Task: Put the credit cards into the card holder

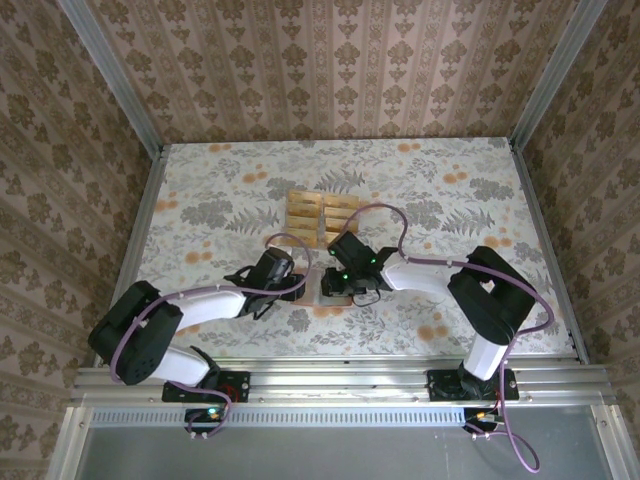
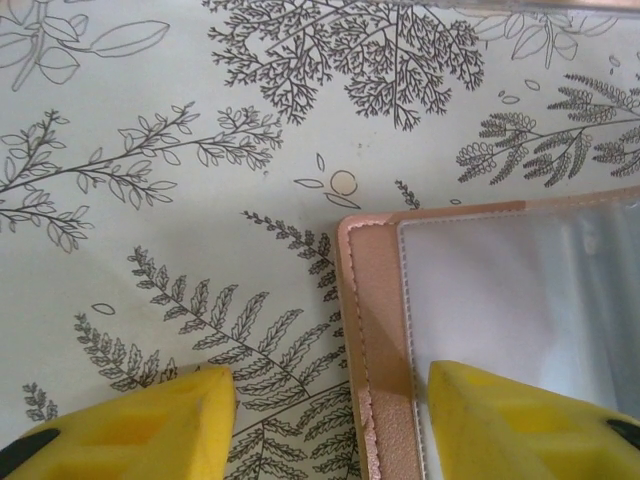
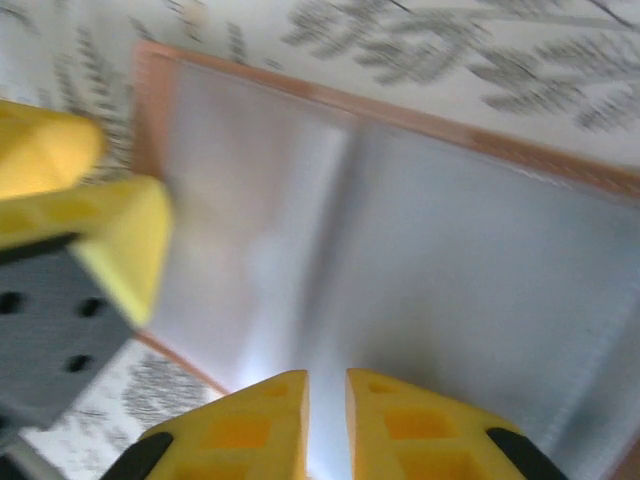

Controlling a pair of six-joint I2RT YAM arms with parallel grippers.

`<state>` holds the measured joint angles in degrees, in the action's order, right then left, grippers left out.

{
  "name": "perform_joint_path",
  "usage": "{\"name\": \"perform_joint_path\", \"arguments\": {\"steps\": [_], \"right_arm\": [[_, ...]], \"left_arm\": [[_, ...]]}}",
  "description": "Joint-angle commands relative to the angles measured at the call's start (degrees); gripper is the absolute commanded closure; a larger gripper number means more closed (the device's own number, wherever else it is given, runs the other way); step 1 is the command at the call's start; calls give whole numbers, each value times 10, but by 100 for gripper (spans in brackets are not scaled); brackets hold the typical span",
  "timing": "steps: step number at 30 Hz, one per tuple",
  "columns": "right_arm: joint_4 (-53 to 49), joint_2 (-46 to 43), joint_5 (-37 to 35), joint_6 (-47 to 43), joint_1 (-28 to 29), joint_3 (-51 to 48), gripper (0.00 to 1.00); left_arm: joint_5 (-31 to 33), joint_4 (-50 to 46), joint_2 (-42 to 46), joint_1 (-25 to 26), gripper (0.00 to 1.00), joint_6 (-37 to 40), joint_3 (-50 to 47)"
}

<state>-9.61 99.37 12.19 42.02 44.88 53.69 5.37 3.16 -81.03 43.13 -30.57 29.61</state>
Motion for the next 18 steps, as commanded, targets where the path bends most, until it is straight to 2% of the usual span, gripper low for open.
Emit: {"name": "perform_joint_path", "arguments": {"steps": [1,8,11,15,18], "right_arm": [[15,-6,-16,2,-7,-27,84],[26,-14,-7,3,-10,-41,84],[8,-29,0,-6,-10,-26,81],[-33,-62,1,-24,-12,7,73],[-63,-86,-2,-36,-16,34,65]], "left_arm": [[15,-49,-14,8,45,13,7],[11,-50,-21,12,46,13,14],[7,-52,-17,11,45,10,21],[-12,-68,14,-5,39,8,41],[-40,-73,59,-43,26,1,57]]}}
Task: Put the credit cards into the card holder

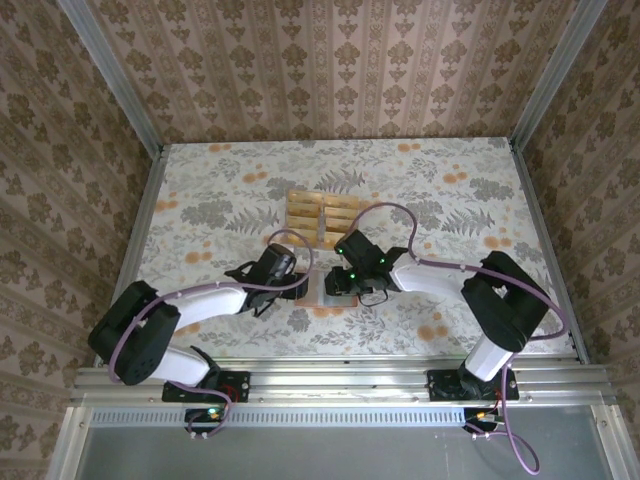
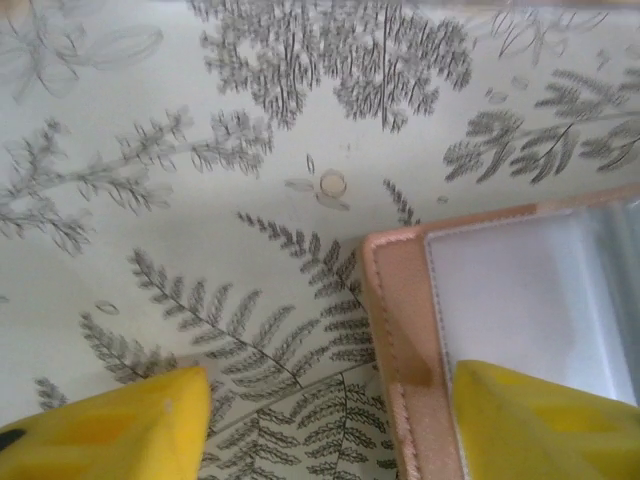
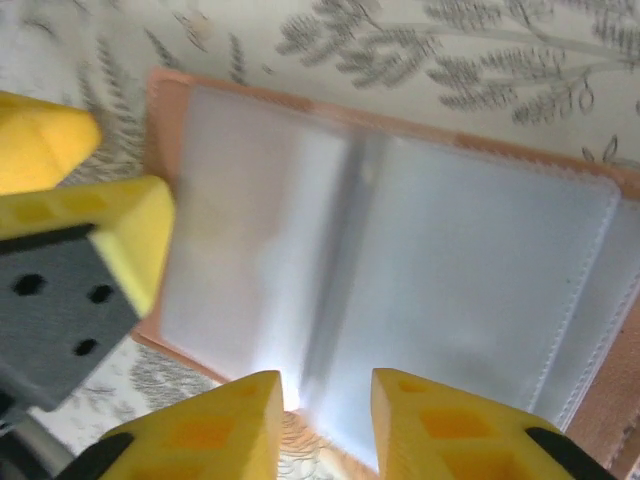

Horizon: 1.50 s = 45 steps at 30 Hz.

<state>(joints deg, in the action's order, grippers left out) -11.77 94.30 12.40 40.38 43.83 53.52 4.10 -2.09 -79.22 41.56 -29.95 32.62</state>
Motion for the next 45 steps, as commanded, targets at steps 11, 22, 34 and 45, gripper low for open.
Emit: {"name": "perform_joint_path", "arguments": {"steps": [11,22,34,45], "right_arm": [[-103,-81,-11,-49,-75,95,42],[-119,-124,0,-70,-171,54,33],[-123,-210,19,-76,-232,-31,31],[-134,-249,19,-80,-266,-62,31]], "left_arm": [[-185,18,32,-235,0,-13,132],[-259,126,-162,-242,0,-72,250],[-217,212,-262,-198,0,-101,286],[-174,241,-346,-94,0,-137,389]]}}
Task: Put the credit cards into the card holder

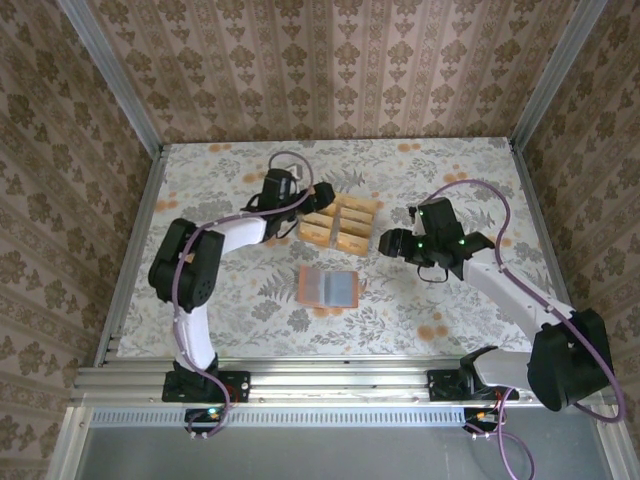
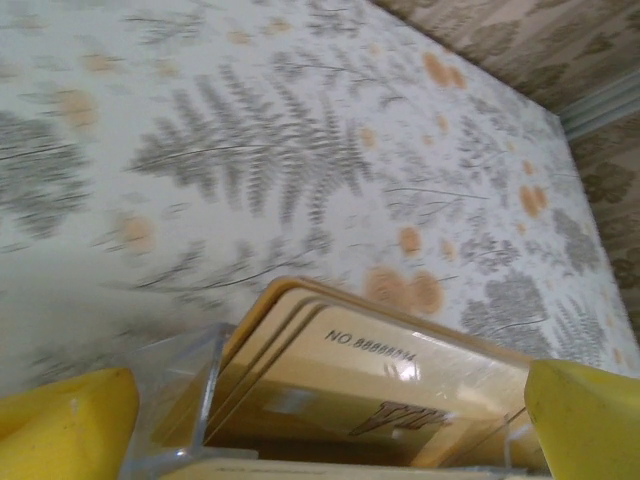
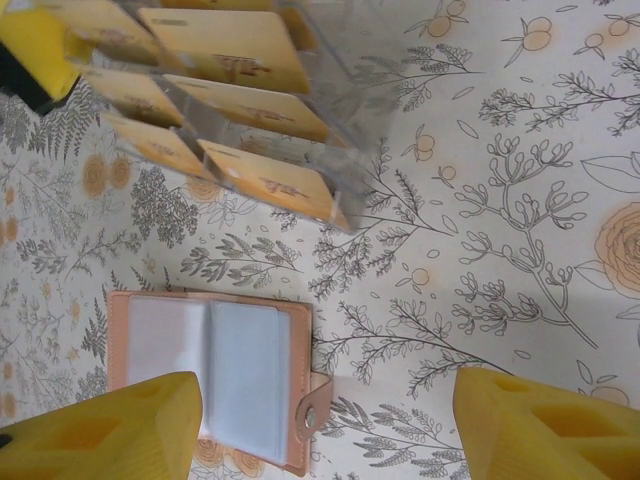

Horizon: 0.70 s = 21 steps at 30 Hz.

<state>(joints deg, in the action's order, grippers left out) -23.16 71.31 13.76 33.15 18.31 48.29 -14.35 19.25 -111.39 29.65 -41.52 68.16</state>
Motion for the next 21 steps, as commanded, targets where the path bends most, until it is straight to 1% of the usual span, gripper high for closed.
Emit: {"name": "perform_joint_path", "arguments": {"steps": [1,7,13,17,19,21], "right_arm": [[-21,-23,5,-7,-17,-11,31],[-30,-52,13,1,-44,-20,31],[-36,-72,19,6,-50,-31,31],[-37,-76,21,2,-53,-39,31],[-39,-74,21,-2,-52,-37,32],[-40,-70,16,-7,-53,-31,32]], "left_arm": [[13,32,-39,36,0,-26,51],[15,46,-133,97,0,-60,155],[-8,31,-201,140,0,-70,251],[-51,-21,-224,144,0,-56,304],[-70,-74,-222,140,0,-32,326],[-71,-120,-208,134,0,-2,332]]}}
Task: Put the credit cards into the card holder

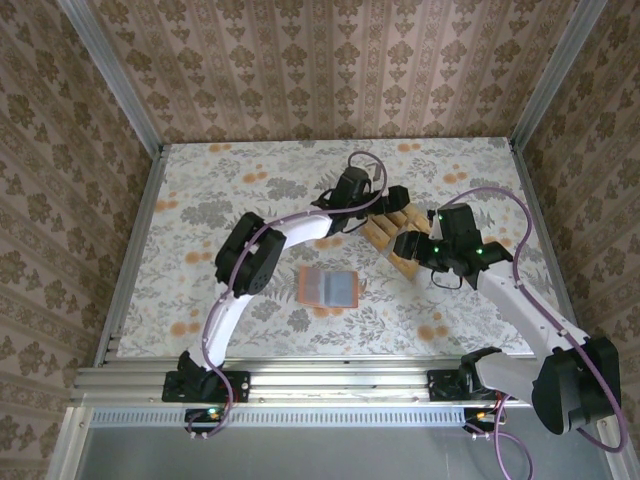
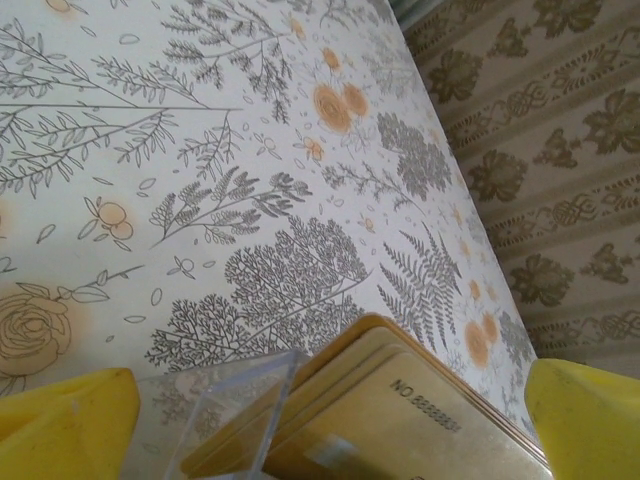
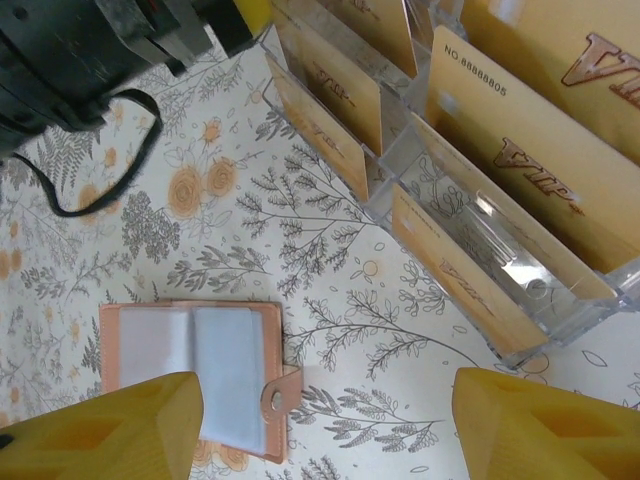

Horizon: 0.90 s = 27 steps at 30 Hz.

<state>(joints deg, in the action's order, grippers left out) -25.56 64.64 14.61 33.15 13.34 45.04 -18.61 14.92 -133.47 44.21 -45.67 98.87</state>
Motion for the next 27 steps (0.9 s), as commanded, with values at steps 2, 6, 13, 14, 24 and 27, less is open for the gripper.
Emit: {"name": "perform_joint_path", "arguments": {"steps": [2,6,13,14,24,27], "right_arm": [[-18,5,9,-11,-3,13,32],[-26,28,6,-29,-4,37,34],[-49,85,-41,-86,-1,67,43],[-64,90,-49,-92,0,69,44],[-86,171,-117,-138,25,99,52],[-87,191,-133,-144,34,106,53]], "left_arm": [[-25,-95,31,-21,0,59,13],[-24,-117,82,-47,0,80,-19],[-13,-157,188,-80,0,116,-89],[-12,-159,200,-83,0,119,-101],[18,-160,358,-102,0,124,-276],[30,-156,405,-107,0,120,-331]]}}
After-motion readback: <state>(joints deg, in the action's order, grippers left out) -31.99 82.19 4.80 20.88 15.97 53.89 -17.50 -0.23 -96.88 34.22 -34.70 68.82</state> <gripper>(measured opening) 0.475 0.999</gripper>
